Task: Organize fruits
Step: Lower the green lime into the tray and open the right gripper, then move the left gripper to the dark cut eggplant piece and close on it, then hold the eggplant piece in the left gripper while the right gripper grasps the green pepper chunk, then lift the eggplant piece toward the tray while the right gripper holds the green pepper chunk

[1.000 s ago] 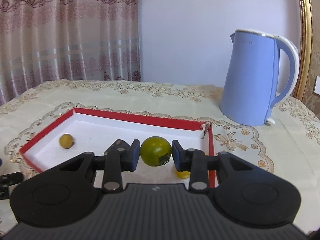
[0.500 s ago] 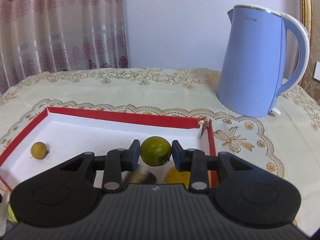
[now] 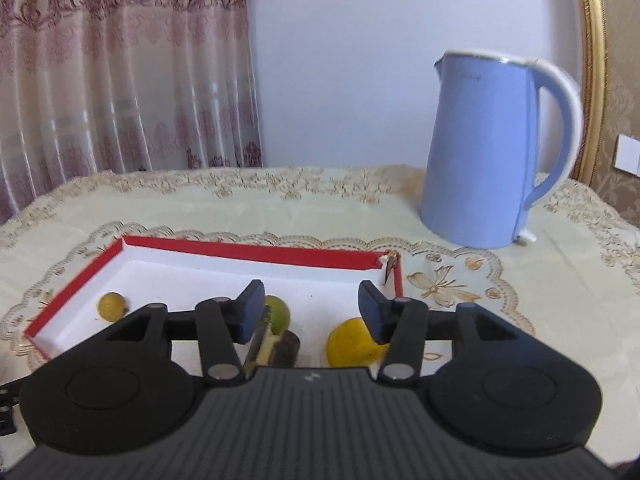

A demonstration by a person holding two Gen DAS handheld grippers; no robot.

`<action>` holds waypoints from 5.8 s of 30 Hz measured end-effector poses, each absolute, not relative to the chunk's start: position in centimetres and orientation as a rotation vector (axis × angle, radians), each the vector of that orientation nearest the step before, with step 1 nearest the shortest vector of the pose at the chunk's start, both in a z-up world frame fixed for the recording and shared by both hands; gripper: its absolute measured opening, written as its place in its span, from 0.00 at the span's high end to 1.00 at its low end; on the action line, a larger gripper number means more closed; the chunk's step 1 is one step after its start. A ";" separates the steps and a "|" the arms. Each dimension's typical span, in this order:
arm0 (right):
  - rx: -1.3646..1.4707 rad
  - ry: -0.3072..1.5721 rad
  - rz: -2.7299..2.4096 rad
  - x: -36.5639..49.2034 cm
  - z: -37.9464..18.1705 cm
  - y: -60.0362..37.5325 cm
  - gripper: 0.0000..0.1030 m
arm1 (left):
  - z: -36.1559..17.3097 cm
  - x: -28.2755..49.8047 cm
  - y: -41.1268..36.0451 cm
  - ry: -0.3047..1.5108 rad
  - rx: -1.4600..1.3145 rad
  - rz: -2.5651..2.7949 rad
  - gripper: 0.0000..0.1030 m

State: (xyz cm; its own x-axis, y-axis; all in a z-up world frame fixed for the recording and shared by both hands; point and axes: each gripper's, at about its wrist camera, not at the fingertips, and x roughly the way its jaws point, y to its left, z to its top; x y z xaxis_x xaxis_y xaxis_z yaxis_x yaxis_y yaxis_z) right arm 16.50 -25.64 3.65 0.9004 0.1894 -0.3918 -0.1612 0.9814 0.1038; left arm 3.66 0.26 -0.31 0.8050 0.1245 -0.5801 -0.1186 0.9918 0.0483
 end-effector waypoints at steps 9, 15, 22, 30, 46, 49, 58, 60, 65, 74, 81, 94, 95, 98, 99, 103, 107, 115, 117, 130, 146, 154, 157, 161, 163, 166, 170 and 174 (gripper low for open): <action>0.276 0.267 0.165 8.2 0.9 -27.8 0.29 | 0.9 2.3 -1.3 0.581 0.027 -0.045 0.23; 0.468 0.301 0.184 8.8 -2.3 -29.6 0.29 | 1.2 1.9 -4.1 0.582 0.075 -0.105 0.23; 0.553 0.282 0.218 8.8 -3.2 -30.9 0.24 | 1.2 2.9 -4.9 0.640 0.016 -0.179 0.23; 0.601 0.271 0.235 8.6 -3.6 -31.6 0.20 | 2.0 1.8 -3.4 0.643 0.082 -0.042 0.21; 0.594 0.265 0.241 8.3 -3.5 -31.3 0.17 | 1.6 0.5 -1.5 0.639 0.101 -0.097 0.22; 0.590 0.267 0.246 8.4 -3.5 -31.3 0.17 | 1.1 1.0 -1.1 0.657 0.083 -0.090 0.22; 0.599 0.276 0.252 8.6 -3.6 -31.4 0.17 | 0.3 2.0 -1.7 0.705 0.036 -0.160 0.49; 0.600 0.269 0.259 8.5 -3.6 -31.4 0.17 | 0.2 2.0 -1.9 0.712 0.018 -0.175 0.61; 0.632 0.271 0.258 8.5 -3.6 -31.9 0.17 | 0.3 1.5 -2.0 0.695 0.034 -0.175 0.61; 0.123 0.327 0.259 5.8 -0.3 -26.1 0.23 | 1.8 0.3 -0.2 0.624 0.032 -0.116 0.61; -0.092 0.354 0.339 4.4 0.0 -22.9 0.26 | 1.6 0.1 0.0 0.632 0.035 -0.111 0.61; -0.215 0.485 0.471 6.4 -1.4 -20.6 0.50 | 1.6 -0.4 0.1 0.622 0.038 -0.106 0.61; -0.219 0.488 0.478 6.5 -1.4 -20.5 0.50 | 1.6 -0.4 0.2 0.623 0.038 -0.107 0.61; -0.231 0.500 0.494 6.6 -1.7 -20.0 0.50 | 1.5 -0.4 0.2 0.625 0.037 -0.107 0.61; -0.236 0.504 0.497 6.6 -1.7 -19.9 0.50 | 1.5 -0.4 0.2 0.625 0.037 -0.107 0.61; -0.249 0.510 0.506 7.0 -1.8 -19.4 0.50 | 1.4 -0.4 0.2 0.626 0.038 -0.106 0.61; -0.257 0.512 0.517 7.5 -1.8 -19.1 0.50 | 1.4 -0.3 0.2 0.625 0.040 -0.105 0.61; -0.264 0.541 0.501 8.0 -2.2 -19.1 0.65 | 1.3 -0.2 0.3 0.632 0.043 -0.099 0.61; -0.260 0.533 0.485 7.4 -2.3 -19.3 0.65 | 1.3 -0.2 0.3 0.632 0.042 -0.095 0.61; -0.144 0.470 0.414 3.5 -1.6 -22.1 0.65 | 1.2 0.0 0.2 0.643 0.049 -0.059 0.61; -0.034 0.389 0.324 2.0 0.1 -24.3 0.65 | 3.3 1.2 -1.2 0.601 0.098 -0.045 0.61; -0.024 0.381 0.326 1.7 0.2 -24.5 0.65 | 3.9 3.1 -2.1 0.598 0.117 -0.040 0.61; -0.020 0.377 0.325 1.6 0.3 -24.7 0.65 | 3.9 3.8 -2.6 0.596 0.134 -0.035 0.61; -0.017 0.375 0.326 1.5 0.4 -24.8 0.65 | 3.8 4.6 -3.1 0.597 0.157 -0.030 0.61; -0.013 0.374 0.328 1.5 0.4 -24.8 0.65 | 3.8 5.2 -3.4 0.597 0.165 -0.029 0.61; -0.011 0.374 0.329 1.6 0.4 -24.9 0.65 | 3.8 5.9 -3.8 0.596 0.175 -0.024 0.61; -0.009 0.375 0.330 1.6 0.3 -24.9 0.65 | 3.9 7.1 -4.4 0.594 0.198 -0.015 0.61; -0.005 0.375 0.330 1.6 0.2 -25.1 0.65 | 3.8 8.4 -4.9 0.591 0.214 -0.001 0.61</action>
